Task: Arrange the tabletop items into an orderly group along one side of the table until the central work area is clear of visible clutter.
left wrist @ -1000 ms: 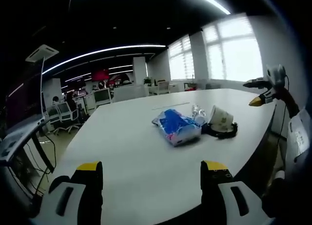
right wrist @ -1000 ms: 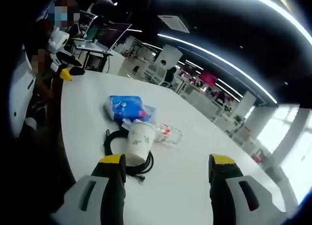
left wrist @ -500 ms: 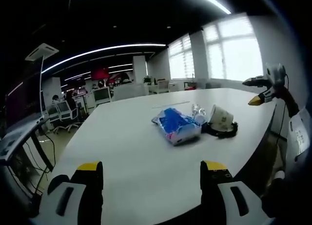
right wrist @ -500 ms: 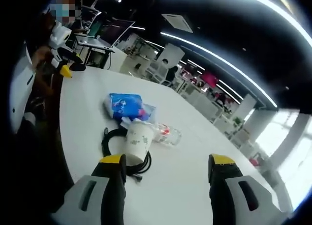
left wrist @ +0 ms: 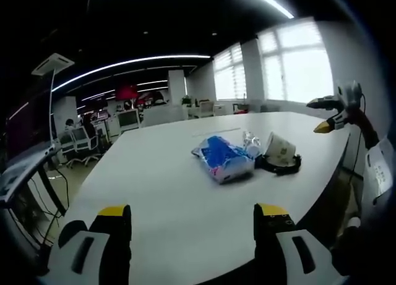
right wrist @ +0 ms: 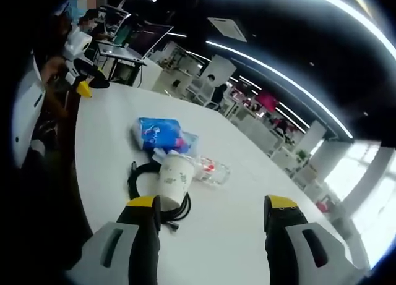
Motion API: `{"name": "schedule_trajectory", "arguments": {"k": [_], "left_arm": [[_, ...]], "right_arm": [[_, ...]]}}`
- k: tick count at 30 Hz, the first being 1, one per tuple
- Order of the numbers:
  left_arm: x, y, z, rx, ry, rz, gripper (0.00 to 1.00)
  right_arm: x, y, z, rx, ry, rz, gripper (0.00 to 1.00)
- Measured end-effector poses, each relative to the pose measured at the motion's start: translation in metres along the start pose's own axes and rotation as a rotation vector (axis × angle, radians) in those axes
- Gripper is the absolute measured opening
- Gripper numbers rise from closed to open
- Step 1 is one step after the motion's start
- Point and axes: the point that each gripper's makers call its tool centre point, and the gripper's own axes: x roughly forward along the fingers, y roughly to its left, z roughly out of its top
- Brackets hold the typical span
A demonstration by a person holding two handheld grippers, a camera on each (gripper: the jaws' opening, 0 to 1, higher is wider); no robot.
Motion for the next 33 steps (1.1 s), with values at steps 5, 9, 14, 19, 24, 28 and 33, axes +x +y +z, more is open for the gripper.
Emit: {"name": "schedule_trajectory", "arguments": {"k": [5,9,14,19,24,28,33], "left_arm": [[0.001,0.0,0.0,-0.011,-0.005,0.001,0.8],[0.0,0.001,0.001,-0.007,-0.007,0.004,0.8],[0.001,-0.004,0.002,0.023,-0.007,-0.009,0.8],[0.002,-0.004,-0.001,0.021,-0.003,-0.007,0.8],[0.004,-0.003,-0.001,-0.002,-0.008,-0.002,0.8],[0.004,0.0,0.0,-0.03,-0.025,0.002,0.8],[0.003,0.002,0.001,-0.032,-0.032,0.011,0.8]], "right_arm": [[0.001,-0.002,0.001,-0.011,0.002,0.002,0.65],[0.003,-0.004,0.005,-0.013,-0.009,0.002,0.65],[0.006,-0.005,0.007,-0.037,-0.007,0.002,0.63],[0.01,-0.002,0.009,-0.041,-0.007,0.02,0.63],[0.013,-0.005,0.016,-0.06,-0.014,0.023,0.63],[0.015,-0.006,0.02,-0.072,-0.018,0.02,0.63],[0.019,-0.007,0.023,-0.072,-0.023,0.021,0.62]]}}
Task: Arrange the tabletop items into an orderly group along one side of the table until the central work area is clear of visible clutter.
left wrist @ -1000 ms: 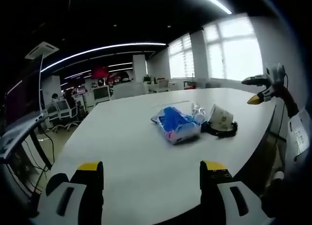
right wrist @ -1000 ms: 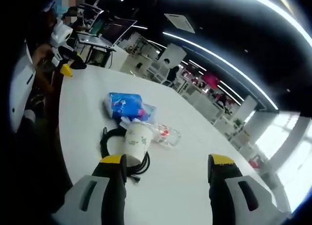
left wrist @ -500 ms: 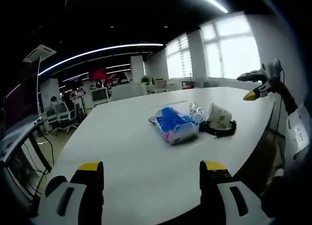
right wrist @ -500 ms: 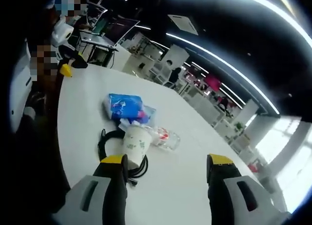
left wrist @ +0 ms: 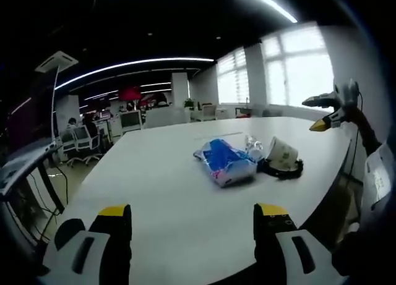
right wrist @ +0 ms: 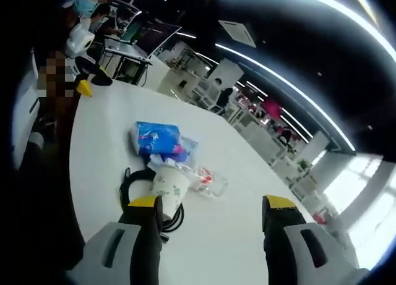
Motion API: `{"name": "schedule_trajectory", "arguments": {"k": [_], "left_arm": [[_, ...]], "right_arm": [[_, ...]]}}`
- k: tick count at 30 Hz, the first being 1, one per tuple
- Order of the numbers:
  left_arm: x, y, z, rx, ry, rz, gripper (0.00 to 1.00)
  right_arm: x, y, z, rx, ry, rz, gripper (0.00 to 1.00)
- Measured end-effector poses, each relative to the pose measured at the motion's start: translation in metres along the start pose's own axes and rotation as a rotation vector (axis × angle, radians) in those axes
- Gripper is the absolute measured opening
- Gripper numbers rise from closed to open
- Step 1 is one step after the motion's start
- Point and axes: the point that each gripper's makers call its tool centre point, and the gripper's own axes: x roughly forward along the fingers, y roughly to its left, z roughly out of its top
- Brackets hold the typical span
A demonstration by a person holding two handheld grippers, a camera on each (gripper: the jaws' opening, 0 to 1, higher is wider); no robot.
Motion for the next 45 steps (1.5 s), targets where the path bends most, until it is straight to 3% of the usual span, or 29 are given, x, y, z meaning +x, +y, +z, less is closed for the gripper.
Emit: {"name": "schedule_trajectory", "arguments": {"k": [22,31,45], "left_arm": [[0.0,-0.001,-0.002,0.009,0.015,0.0,0.8],[0.001,-0.002,-0.003,0.006,0.018,-0.01,0.8],[0.0,0.0,-0.005,0.008,0.027,-0.009,0.8]], "right_arm": [[0.022,-0.007,0.013,-0.005,-0.047,0.052,0.6],[0.033,-0.007,0.019,-0.14,-0.051,0.063,0.6],[0.043,-0.005,0.02,-0.179,-0.023,0.076,0.6]]}}
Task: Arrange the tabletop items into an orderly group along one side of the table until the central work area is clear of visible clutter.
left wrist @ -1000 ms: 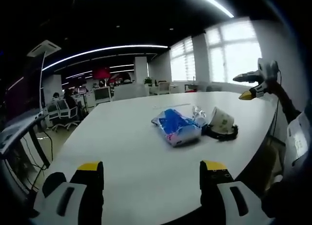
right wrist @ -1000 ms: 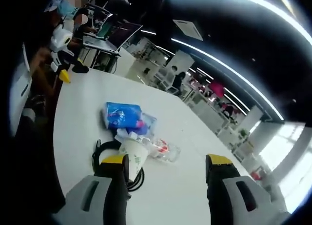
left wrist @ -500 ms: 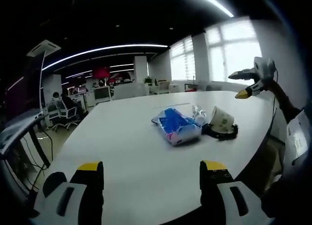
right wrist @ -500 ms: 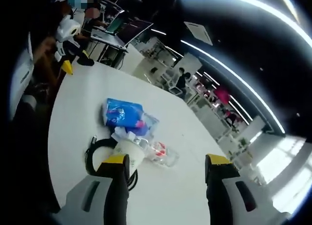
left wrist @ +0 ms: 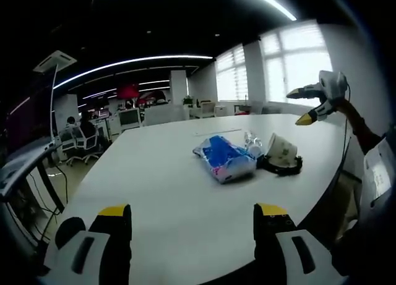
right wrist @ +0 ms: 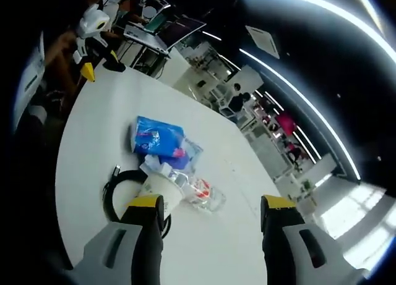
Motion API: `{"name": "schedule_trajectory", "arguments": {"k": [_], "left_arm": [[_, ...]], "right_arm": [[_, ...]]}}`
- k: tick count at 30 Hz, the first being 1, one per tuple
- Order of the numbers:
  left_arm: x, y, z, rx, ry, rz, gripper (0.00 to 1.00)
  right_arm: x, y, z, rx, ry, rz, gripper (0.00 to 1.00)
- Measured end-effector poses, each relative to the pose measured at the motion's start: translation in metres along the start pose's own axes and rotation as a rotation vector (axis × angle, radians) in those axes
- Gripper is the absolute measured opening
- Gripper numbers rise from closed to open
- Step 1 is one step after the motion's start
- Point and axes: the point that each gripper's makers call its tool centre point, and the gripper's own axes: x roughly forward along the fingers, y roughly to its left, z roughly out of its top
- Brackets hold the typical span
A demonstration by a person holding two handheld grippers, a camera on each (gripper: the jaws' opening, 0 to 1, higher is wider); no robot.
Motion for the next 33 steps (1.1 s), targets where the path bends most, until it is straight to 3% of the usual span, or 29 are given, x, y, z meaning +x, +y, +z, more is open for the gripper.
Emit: {"name": "schedule_trajectory", "arguments": {"k": [5,21,26,33], "left_arm": [[0.0,0.002,-0.001,-0.002,0.004,0.006,0.8],[-0.001,0.0,-0.001,0.002,0.007,-0.003,0.8],[-0.001,-0.002,-0.002,0.001,0.008,-0.005,0.8],[-0.002,-0.003,-0.001,0.004,0.008,-0.007,0.8]], "right_arm": [[0.005,-0.003,0.006,0.032,-0.019,0.02,0.6],[0.033,-0.002,0.012,-0.004,-0.001,0.063,0.58],[0.038,0.003,0.018,0.013,-0.026,0.133,0.59],[0.046,0.0,0.023,0.012,-0.039,0.155,0.57]]}}
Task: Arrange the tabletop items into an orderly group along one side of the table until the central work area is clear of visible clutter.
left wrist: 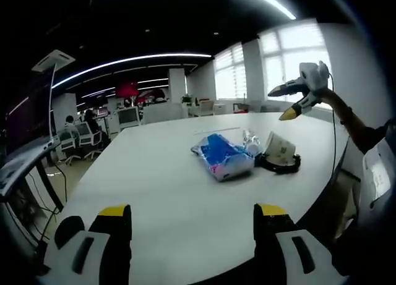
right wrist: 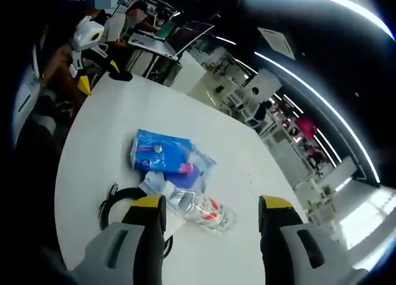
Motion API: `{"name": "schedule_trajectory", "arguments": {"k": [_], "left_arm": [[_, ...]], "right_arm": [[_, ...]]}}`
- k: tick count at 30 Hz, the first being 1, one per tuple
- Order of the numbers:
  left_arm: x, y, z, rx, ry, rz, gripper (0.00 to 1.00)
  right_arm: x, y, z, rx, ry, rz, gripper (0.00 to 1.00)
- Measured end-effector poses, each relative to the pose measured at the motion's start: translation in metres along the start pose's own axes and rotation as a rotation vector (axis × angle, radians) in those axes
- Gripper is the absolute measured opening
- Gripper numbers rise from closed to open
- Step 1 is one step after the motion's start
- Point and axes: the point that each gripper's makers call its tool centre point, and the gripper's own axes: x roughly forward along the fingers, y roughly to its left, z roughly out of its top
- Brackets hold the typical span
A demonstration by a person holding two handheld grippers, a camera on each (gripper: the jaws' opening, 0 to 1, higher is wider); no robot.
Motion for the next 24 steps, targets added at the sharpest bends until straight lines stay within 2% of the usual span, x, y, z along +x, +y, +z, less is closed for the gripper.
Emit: {"name": "schedule_trajectory", "arguments": {"k": [11,24], "left_arm": [[-0.002,0.001,-0.001,-0.001,0.002,0.004,0.8],[-0.002,0.003,-0.001,-0.005,0.006,0.009,0.8]], "right_arm": [[0.012,-0.002,-0.006,-0.014,0.037,0.026,0.56],[0.024,-0.009,-0.008,0.016,0.04,0.032,0.56]]}}
